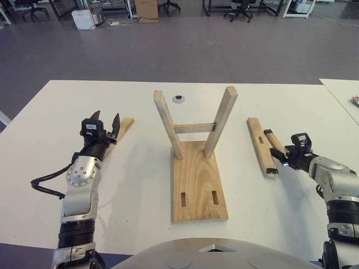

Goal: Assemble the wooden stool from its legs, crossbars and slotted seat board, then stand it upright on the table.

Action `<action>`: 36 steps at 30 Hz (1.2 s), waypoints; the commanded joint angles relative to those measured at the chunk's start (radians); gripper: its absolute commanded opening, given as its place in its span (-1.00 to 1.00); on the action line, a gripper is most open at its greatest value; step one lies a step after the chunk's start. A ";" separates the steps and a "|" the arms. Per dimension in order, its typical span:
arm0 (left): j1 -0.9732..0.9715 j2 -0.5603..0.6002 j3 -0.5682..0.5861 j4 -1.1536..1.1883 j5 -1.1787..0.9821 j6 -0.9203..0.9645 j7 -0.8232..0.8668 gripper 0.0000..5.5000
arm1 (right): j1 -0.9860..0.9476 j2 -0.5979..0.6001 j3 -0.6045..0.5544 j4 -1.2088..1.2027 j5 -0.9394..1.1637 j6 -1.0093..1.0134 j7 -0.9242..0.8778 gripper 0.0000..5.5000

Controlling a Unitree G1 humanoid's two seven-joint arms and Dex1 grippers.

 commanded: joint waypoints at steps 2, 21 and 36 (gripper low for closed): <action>-0.035 -0.065 0.073 -0.022 -0.155 0.143 0.026 0.07 | 0.056 -0.027 0.054 0.073 -0.030 0.076 0.007 0.16; -0.183 -0.159 0.227 -0.174 -0.682 0.448 0.055 0.07 | -0.129 0.149 -0.059 -0.231 0.090 -0.195 -0.167 -0.52; -0.611 -0.037 0.071 -0.321 -1.091 0.581 0.048 0.07 | -0.579 0.256 0.264 -0.542 0.278 -0.192 0.030 -0.52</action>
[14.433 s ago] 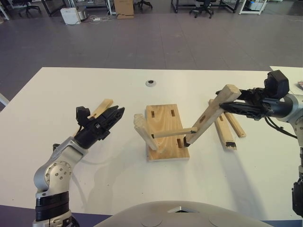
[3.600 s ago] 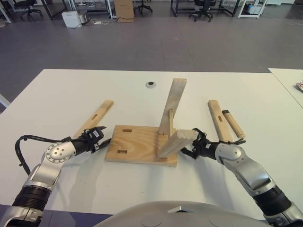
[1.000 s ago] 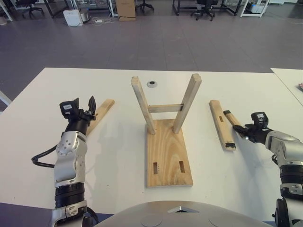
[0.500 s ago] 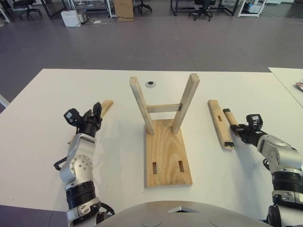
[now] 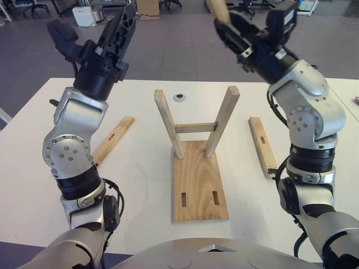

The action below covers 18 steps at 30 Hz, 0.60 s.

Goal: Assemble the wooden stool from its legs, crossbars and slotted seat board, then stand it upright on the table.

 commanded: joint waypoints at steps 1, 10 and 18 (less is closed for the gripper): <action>-0.045 -0.017 -0.054 -0.010 -0.054 0.018 0.013 0.07 | 0.001 -0.002 0.061 -0.036 -0.012 -0.028 0.058 -0.52; -0.080 -0.038 -0.101 -0.011 -0.168 -0.001 0.043 -0.12 | 0.019 0.007 0.127 -0.112 0.004 -0.035 0.114 -0.52; -0.040 -0.036 -0.120 -0.016 -0.104 -0.017 0.075 -0.64 | 0.029 -0.003 0.108 -0.118 -0.006 -0.036 0.102 -0.52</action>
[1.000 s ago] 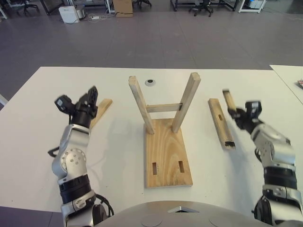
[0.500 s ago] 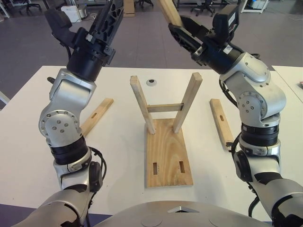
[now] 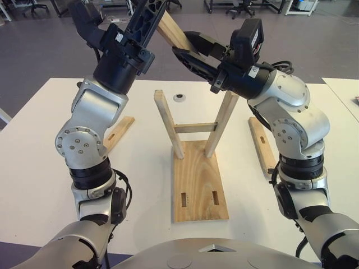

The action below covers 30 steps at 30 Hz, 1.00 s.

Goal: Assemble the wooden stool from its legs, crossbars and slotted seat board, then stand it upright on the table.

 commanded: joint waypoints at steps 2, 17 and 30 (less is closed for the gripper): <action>0.029 -0.003 -0.025 -0.020 0.048 -0.006 0.036 -0.73 | 0.005 -0.023 -0.010 -0.006 -0.017 -0.001 -0.002 -0.52; 0.000 0.164 0.119 0.151 0.248 -0.091 0.001 -0.86 | -0.091 -0.030 -0.157 0.116 -0.073 0.004 -0.147 -0.11; 0.240 0.429 -0.020 0.906 0.889 -0.564 -0.684 -0.86 | -0.033 -0.138 -0.424 0.335 -0.122 -0.112 -0.294 -0.11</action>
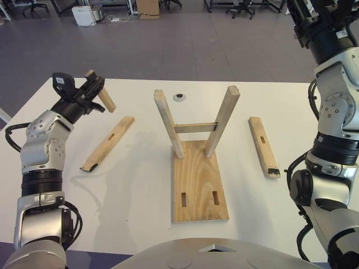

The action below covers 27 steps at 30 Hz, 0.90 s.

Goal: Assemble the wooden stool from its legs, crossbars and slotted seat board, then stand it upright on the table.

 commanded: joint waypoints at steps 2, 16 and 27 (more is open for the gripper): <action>0.036 -0.008 0.004 0.144 0.092 -0.114 -0.060 -0.86 | 0.027 -0.018 -0.024 0.043 -0.003 -0.027 -0.010 -0.11; 0.184 -0.077 0.025 0.031 0.122 -0.118 -0.024 -0.86 | 0.035 -0.029 0.012 0.062 -0.022 -0.057 0.007 -0.11; 0.169 -0.089 0.041 0.044 0.141 -0.140 -0.022 -0.86 | 0.040 -0.025 0.015 0.057 -0.018 -0.059 0.006 -0.11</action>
